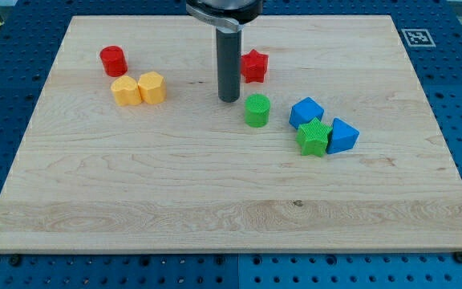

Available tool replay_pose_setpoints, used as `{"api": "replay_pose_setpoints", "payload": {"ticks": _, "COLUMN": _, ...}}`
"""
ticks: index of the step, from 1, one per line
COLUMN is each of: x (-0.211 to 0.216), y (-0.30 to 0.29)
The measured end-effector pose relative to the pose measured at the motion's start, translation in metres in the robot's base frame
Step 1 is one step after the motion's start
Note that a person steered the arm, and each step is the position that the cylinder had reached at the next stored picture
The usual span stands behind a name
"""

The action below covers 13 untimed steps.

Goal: Push the yellow heart along with yellow hexagon slightly left

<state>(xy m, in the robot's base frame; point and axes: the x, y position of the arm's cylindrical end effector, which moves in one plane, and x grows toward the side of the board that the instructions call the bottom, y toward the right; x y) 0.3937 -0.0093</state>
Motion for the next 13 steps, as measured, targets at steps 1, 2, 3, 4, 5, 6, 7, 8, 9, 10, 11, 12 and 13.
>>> {"api": "replay_pose_setpoints", "payload": {"ticks": 1, "x": 0.019, "y": 0.034}}
{"api": "replay_pose_setpoints", "payload": {"ticks": 2, "x": 0.044, "y": 0.077}}
{"api": "replay_pose_setpoints", "payload": {"ticks": 3, "x": 0.049, "y": 0.059}}
{"api": "replay_pose_setpoints", "payload": {"ticks": 4, "x": 0.047, "y": -0.02}}
{"api": "replay_pose_setpoints", "payload": {"ticks": 5, "x": 0.039, "y": -0.119}}
{"api": "replay_pose_setpoints", "payload": {"ticks": 6, "x": 0.025, "y": -0.219}}
{"api": "replay_pose_setpoints", "payload": {"ticks": 7, "x": -0.002, "y": -0.263}}
{"api": "replay_pose_setpoints", "payload": {"ticks": 8, "x": -0.004, "y": -0.231}}
{"api": "replay_pose_setpoints", "payload": {"ticks": 9, "x": 0.006, "y": -0.188}}
{"api": "replay_pose_setpoints", "payload": {"ticks": 10, "x": 0.006, "y": -0.157}}
{"api": "replay_pose_setpoints", "payload": {"ticks": 11, "x": 0.001, "y": -0.173}}
{"api": "replay_pose_setpoints", "payload": {"ticks": 12, "x": -0.012, "y": -0.178}}
{"api": "replay_pose_setpoints", "payload": {"ticks": 13, "x": -0.015, "y": -0.15}}
